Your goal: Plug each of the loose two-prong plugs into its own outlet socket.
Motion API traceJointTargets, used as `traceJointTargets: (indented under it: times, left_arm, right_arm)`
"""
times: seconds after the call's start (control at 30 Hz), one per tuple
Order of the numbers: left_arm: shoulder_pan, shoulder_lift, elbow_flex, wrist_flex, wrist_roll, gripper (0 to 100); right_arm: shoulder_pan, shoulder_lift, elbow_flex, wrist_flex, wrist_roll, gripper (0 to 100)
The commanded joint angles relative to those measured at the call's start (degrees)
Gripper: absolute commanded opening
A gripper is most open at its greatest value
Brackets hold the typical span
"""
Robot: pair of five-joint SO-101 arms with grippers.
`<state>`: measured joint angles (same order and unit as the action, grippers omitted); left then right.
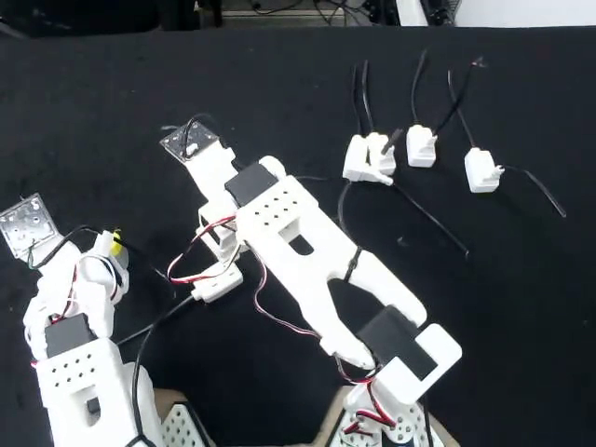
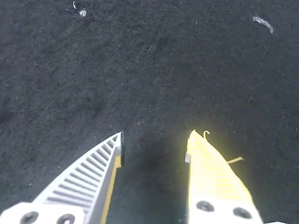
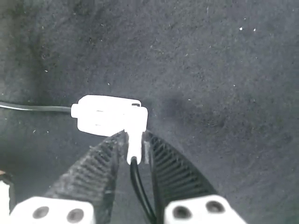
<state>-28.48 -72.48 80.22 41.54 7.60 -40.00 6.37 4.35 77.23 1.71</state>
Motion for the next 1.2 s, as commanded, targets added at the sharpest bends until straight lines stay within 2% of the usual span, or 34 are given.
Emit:
traceJointTargets:
  times: [0.0,0.33,0.53,0.77,1.17]
  left_arm:
    - [0.4,-0.4,-3.2,-0.5,-0.8,23]
    - [0.2,-0.4,-3.2,-0.6,-0.8,23]
    - [0.1,-0.4,-3.2,-0.6,-0.8,23]
    - [0.1,-0.5,-3.3,-0.6,-0.8,23]
    - [0.1,-0.5,-3.3,-0.7,-0.8,23]
  right_arm:
    - [0.5,-0.5,-1.5,2.0,-0.6,1.1]
    - [-1.0,0.2,-1.6,2.0,-0.7,1.1]
    - [-4.4,7.3,-4.6,2.8,-0.7,1.1]
    - [-4.6,12.7,-10.2,6.9,-0.7,1.1]
    - [-4.7,8.0,-8.0,6.9,-3.2,1.1]
